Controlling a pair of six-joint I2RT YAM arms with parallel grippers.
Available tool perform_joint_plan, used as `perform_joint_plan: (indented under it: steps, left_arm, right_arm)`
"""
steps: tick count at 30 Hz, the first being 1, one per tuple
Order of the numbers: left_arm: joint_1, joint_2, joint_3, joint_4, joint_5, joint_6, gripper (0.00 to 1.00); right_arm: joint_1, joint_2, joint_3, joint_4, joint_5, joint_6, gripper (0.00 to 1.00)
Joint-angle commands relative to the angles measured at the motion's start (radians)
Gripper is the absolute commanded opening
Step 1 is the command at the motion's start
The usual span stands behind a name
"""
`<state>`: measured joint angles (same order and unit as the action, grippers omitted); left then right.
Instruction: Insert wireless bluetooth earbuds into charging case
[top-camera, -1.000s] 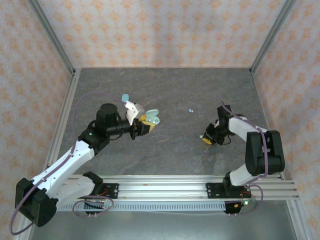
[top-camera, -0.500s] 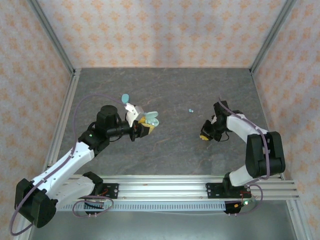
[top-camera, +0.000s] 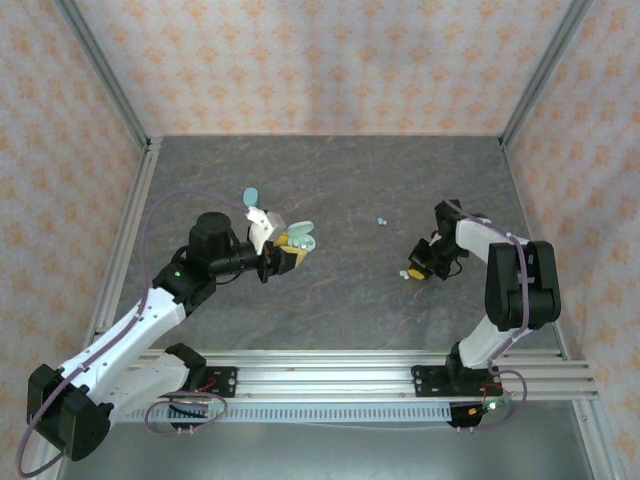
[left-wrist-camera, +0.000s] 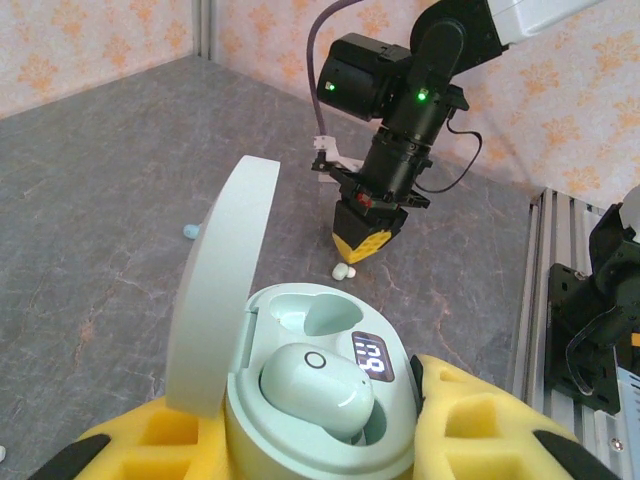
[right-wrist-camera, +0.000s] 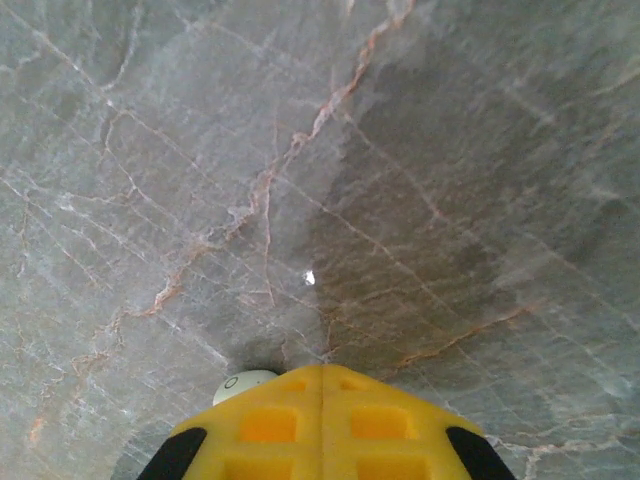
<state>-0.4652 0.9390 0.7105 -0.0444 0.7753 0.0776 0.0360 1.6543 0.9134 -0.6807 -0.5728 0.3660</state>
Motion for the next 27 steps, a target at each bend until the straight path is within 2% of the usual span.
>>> perform_joint_plan:
  steps: [1, 11, 17, 21, 23, 27]
  left_arm:
    - [-0.009, -0.016, -0.006, -0.002, -0.021, 0.007, 0.08]
    - [-0.009, 0.018, 0.008, 0.025, -0.010, -0.002, 0.08]
    - [-0.009, 0.018, 0.015, 0.012, -0.011, 0.005, 0.08]
    - [-0.009, 0.018, 0.015, 0.011, -0.011, 0.004, 0.08]
    - [-0.009, 0.018, 0.014, 0.015, -0.011, 0.004, 0.08]
    - [-0.009, 0.015, 0.013, 0.014, -0.010, 0.003, 0.09]
  right_arm:
    - [0.023, -0.002, -0.018, 0.024, -0.022, 0.012, 0.00]
    - [0.070, -0.078, -0.076, 0.026, -0.035, 0.056, 0.00]
    - [0.075, -0.134, -0.042, -0.005, -0.072, 0.053, 0.00]
    - [0.073, -0.142, 0.002, -0.052, -0.081, -0.001, 0.00]
    - [0.071, -0.126, 0.025, -0.076, -0.074, -0.050, 0.03]
    - [0.062, -0.049, 0.081, -0.119, -0.126, -0.213, 0.17]
